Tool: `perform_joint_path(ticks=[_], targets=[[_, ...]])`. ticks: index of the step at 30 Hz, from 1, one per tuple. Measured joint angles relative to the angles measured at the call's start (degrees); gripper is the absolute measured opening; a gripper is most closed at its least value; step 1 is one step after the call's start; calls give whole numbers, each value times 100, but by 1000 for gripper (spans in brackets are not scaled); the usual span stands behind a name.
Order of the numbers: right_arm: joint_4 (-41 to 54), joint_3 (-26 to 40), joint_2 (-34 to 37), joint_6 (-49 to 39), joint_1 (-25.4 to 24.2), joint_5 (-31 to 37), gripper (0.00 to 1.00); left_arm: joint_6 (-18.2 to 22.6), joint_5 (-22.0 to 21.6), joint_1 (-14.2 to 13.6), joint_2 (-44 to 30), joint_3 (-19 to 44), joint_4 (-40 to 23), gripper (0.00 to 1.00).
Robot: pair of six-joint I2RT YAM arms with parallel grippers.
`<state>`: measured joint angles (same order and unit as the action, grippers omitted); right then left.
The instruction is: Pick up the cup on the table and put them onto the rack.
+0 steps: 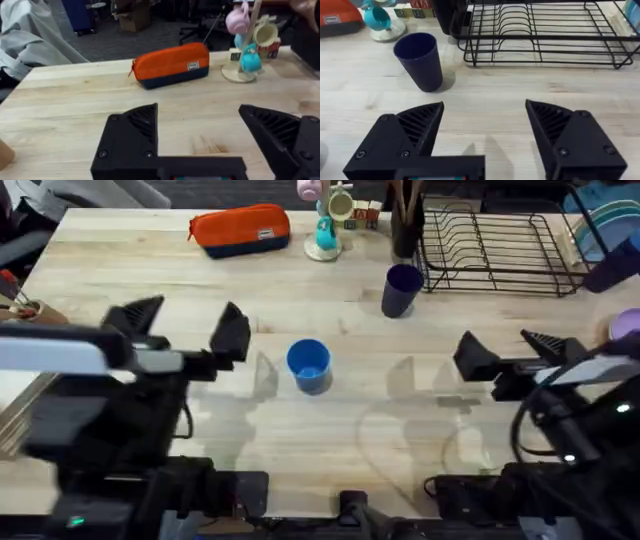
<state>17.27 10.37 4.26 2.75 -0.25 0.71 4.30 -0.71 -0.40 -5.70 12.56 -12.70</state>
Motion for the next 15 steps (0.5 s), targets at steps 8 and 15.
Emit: perform_joint_path(ticks=[8, 15], targets=[[483, 2055, 1961, -488, 0, 3, 995, 6, -43, 0, -2232, 1955, -773, 993], [741, 3726, 4229, -751, -1, -69, 995, 12, -48, 0, -4253, 3756, -1606, 993]])
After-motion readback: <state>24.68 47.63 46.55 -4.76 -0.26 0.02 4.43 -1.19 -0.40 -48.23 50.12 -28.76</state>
